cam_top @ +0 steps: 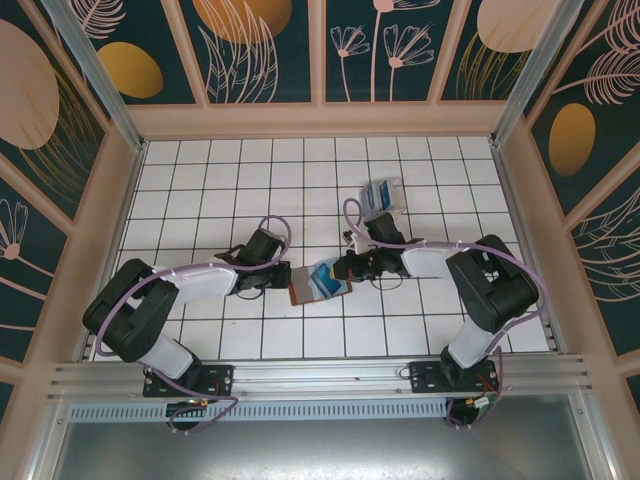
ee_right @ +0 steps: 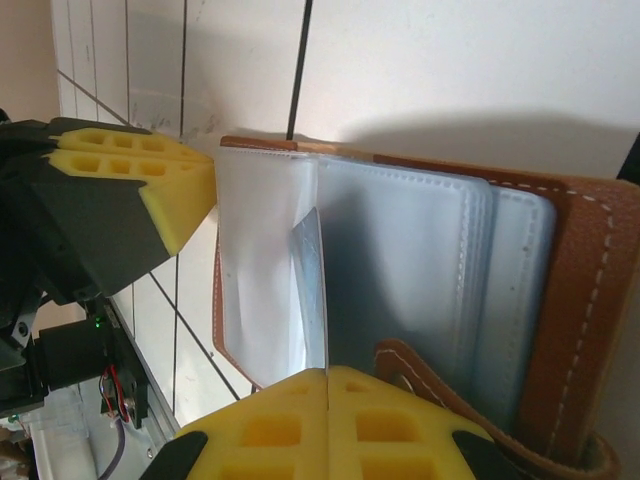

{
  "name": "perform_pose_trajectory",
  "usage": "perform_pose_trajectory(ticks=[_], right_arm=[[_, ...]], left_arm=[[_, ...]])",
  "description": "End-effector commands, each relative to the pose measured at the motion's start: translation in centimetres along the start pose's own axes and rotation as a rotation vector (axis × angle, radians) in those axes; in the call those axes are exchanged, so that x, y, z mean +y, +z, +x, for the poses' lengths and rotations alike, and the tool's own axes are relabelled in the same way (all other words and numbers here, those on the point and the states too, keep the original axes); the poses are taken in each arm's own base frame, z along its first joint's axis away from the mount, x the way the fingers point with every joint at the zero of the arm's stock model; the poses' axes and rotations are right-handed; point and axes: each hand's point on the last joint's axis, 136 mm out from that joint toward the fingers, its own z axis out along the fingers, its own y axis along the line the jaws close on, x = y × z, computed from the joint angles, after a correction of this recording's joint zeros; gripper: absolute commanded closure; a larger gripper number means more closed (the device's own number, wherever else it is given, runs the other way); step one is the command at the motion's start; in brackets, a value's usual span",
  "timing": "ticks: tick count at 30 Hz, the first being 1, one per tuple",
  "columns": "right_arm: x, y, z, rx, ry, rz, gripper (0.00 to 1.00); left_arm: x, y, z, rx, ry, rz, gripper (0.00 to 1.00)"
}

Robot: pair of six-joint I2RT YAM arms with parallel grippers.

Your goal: Put the credit cards into the card holder

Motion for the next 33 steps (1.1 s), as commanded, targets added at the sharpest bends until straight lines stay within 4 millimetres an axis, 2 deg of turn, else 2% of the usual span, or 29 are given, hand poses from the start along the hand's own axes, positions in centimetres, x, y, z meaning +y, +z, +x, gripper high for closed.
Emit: perform_pose_trajectory(ticks=[1,8,12,15,19,26,33], right_arm=[[-0.3,0.9,0.1,-0.004,0.006,-0.008,1.0],[-0.5,1.2,-0.8,-0.067,0.024,-0.009,1.0],[0.5,1.7,-0.3,-0.091,0.031,-0.037,1.0],[-0.1,2.0,-0.1,-0.106,0.008,0.007,1.0],[-0.2,1.2,-0.6,-0.187,-0.003,0.022,1.0],[0.0,0.3,-1.3,-0.324,0.074,0.013,1.0],[0.6,1.1,-1.1,-0.347,0.127,-0.026,1.0]], left_arm=[[0.8,0.4,0.7,0.017,0.0,-0.022,0.92],[1.6,0.7,1.0,0.028,-0.018,-0.035,0.98],[1.8,0.4,0.4,0.017,-0.021,-0.04,0.99],[1.9,0.5,0.1,0.01,-0.006,-0.046,0.99],[2.5,0.5,0.1,0.011,0.0,-0.075,1.0],[2.6,0.4,-0.2,0.001,0.001,-0.073,1.0],[2.5,0.5,-0.1,0.003,0.001,-0.064,1.0]])
